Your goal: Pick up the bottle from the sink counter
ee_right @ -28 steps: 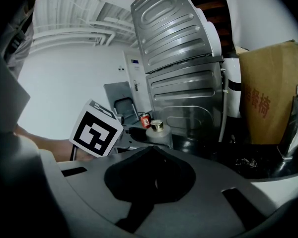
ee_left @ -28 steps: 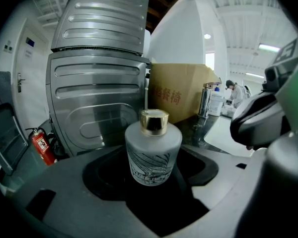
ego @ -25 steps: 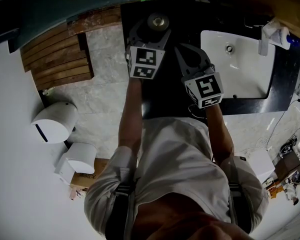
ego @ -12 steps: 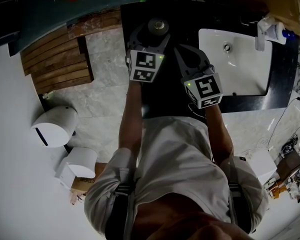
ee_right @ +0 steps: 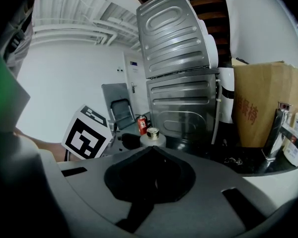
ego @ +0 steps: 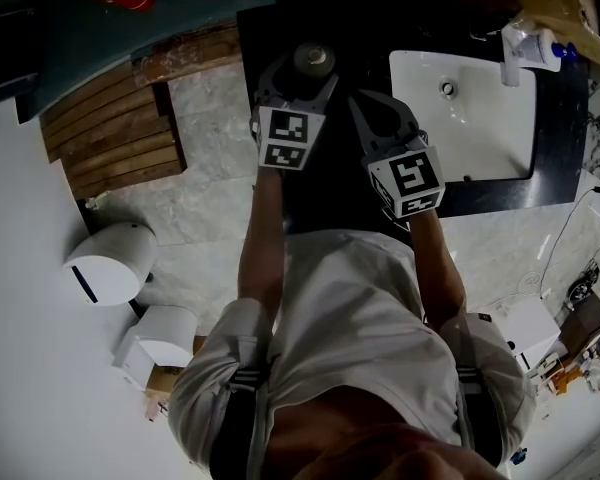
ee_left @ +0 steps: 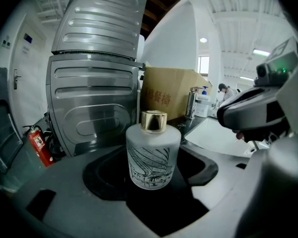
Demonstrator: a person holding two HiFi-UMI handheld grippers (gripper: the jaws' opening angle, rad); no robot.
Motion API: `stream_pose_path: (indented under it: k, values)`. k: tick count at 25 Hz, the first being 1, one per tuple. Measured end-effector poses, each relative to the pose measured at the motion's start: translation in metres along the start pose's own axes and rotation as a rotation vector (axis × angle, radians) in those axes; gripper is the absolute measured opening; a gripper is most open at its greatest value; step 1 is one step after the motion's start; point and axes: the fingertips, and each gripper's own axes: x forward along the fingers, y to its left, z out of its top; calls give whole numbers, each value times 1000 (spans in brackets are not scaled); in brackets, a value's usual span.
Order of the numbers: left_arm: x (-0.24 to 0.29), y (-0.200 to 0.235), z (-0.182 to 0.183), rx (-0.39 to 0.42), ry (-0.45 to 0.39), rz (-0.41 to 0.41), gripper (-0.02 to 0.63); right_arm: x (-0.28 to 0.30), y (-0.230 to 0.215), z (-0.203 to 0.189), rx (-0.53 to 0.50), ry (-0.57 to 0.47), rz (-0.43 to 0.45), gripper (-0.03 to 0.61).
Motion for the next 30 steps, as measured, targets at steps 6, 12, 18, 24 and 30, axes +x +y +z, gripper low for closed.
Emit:
stream_pose_path:
  k: [6,12,18,24,30]
  values:
    - [-12,-8,6,10,-23,-13,307,-11,4,3,-7,-16,-25,-8]
    - [-28,-14,14,13,-52,-19,307,-23,8,7,-16,-35,-47,-8]
    - [-48,-19,30,19,-96,-27,307,-35,12,19,-30,-64,-67,-8]
    - [-67,-26,50,24,-141,-43,307,-48,14,37,-53,-99,-87,-8]
    - [-84,-34,71,31,-185,-51,307,-62,13,51,-73,-126,-92,-8]
